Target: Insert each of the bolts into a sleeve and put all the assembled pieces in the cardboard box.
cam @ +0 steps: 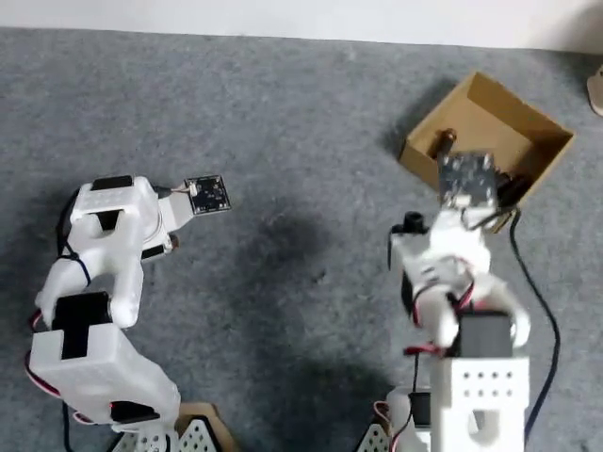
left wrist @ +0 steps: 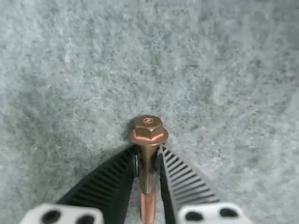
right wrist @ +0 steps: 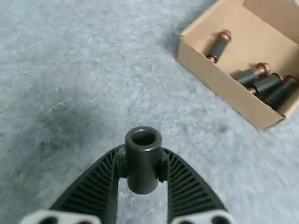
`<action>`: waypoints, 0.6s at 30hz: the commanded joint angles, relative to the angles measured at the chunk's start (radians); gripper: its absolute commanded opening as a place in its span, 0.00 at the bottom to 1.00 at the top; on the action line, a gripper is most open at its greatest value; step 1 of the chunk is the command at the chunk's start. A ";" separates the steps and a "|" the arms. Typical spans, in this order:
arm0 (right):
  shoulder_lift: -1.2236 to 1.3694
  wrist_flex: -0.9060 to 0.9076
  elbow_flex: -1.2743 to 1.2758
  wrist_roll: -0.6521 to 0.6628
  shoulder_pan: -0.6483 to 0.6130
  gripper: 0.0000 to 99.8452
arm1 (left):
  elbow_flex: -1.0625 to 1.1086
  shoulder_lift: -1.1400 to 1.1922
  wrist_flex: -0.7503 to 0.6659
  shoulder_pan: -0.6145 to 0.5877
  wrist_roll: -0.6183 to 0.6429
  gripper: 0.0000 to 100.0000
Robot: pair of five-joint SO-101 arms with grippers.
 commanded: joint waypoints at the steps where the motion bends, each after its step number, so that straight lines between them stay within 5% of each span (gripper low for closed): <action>1: -0.182 -0.127 0.145 -0.006 -0.024 0.00 | 0.004 -0.001 -0.009 0.039 -0.075 0.06; 4: -0.328 -0.200 0.259 -0.006 -0.024 0.00 | 0.002 -0.002 -0.009 0.061 -0.052 0.00; 18: -0.473 -0.285 0.394 -0.006 -0.024 0.00 | 0.008 -0.117 -0.229 0.147 0.647 0.00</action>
